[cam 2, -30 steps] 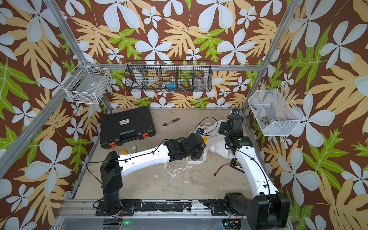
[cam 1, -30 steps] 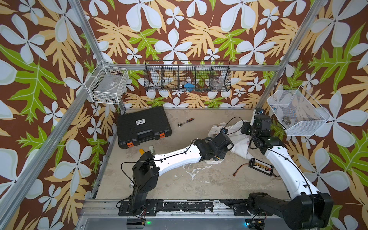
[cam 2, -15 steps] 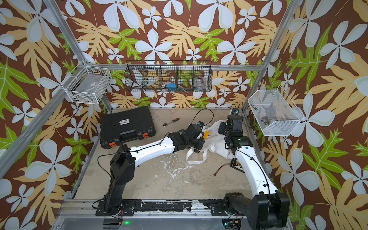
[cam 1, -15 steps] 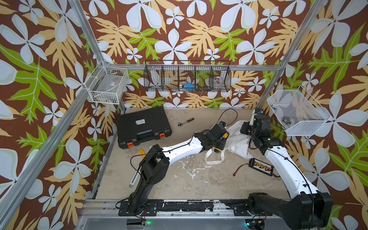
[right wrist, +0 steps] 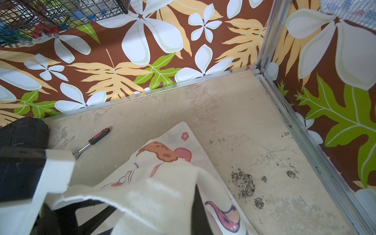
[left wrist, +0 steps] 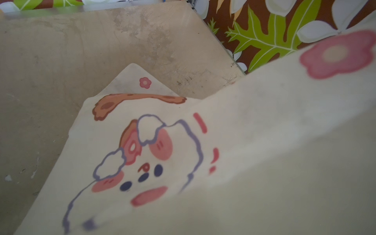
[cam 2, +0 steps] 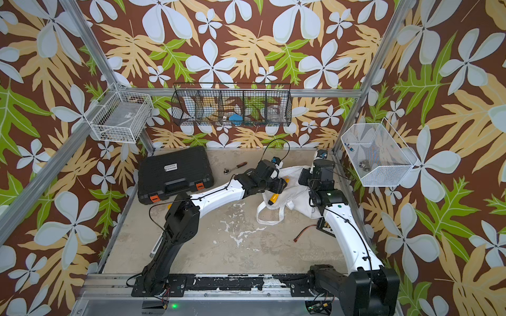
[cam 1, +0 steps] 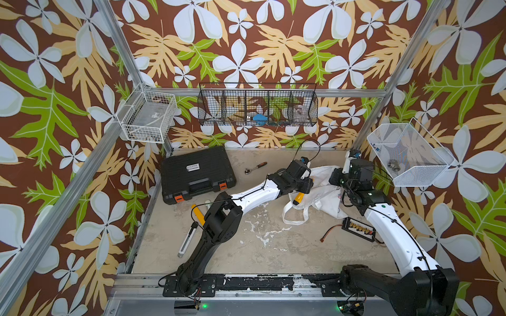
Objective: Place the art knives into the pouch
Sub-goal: Place the utility knife in the pouch.
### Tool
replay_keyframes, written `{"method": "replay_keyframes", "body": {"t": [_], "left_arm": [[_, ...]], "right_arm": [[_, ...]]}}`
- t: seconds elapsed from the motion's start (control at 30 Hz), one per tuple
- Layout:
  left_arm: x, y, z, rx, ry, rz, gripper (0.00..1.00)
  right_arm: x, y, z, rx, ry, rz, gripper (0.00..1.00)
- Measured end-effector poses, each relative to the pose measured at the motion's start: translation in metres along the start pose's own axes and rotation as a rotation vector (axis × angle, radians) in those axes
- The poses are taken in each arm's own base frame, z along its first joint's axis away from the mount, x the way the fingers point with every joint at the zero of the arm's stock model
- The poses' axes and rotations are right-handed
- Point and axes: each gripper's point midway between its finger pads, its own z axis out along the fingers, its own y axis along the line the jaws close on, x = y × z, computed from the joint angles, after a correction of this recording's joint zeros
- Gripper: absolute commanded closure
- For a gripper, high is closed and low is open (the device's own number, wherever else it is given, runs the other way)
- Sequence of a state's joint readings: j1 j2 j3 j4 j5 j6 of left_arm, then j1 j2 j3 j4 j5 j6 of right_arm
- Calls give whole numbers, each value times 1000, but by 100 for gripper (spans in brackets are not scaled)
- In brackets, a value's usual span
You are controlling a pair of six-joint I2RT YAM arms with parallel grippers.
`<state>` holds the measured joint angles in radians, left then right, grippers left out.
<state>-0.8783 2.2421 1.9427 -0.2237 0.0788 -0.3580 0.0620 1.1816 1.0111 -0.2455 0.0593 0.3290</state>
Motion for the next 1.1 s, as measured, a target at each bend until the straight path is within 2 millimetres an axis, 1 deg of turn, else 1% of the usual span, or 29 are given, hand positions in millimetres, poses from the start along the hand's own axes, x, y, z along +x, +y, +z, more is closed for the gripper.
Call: {"method": "replay_keyframes", "body": {"t": [0.03,0.07,0.1,0.17,0.2,0.27,0.3,0.37,0.4,0.47,0.53,0.63,0.7,0.77,0.93,1.03,1.1], "left_arm": [[-3,-5,-2,23,-11,3,12],[-6,-10,-6,46,-18,8,9],[-6,-12,-10,56,-20,9,10],[-9,-17,-28,71,-30,25,15],[-11,-19,-41,76,-38,29,18],[-18,-23,-69,83,-65,36,18],[-22,-24,-87,80,-83,40,18],[-22,-20,-115,55,-106,48,18],[-18,-15,-131,32,-113,50,17],[-3,2,-161,-39,-112,49,17],[12,24,-189,-129,-113,41,16],[32,64,-224,-274,-112,5,14],[43,88,-241,-364,-106,-25,14],[55,112,-255,-436,-96,-68,16],[84,177,-290,-594,-80,-217,16],[104,213,-302,-689,-50,-298,16],[117,230,-304,-735,-14,-333,16]], "right_arm": [[0,0,0,0,-2,0,100],[0,0,1,-1,-2,0,100],[0,1,2,-3,0,0,100],[2,1,4,-3,7,-1,100],[3,1,6,-3,11,-1,100],[4,1,8,-2,17,-2,100],[3,1,9,-2,18,-2,100],[2,2,10,-2,18,-2,100],[2,2,10,-2,18,-2,100],[1,2,10,-3,18,-2,100],[2,2,10,-5,21,-2,100],[4,4,12,-12,28,-3,100],[6,6,14,-24,39,-3,100],[9,6,16,-25,48,-4,100],[15,9,23,-40,79,-5,100],[18,10,27,-45,94,-6,100],[21,11,28,-52,106,-7,100]]}}
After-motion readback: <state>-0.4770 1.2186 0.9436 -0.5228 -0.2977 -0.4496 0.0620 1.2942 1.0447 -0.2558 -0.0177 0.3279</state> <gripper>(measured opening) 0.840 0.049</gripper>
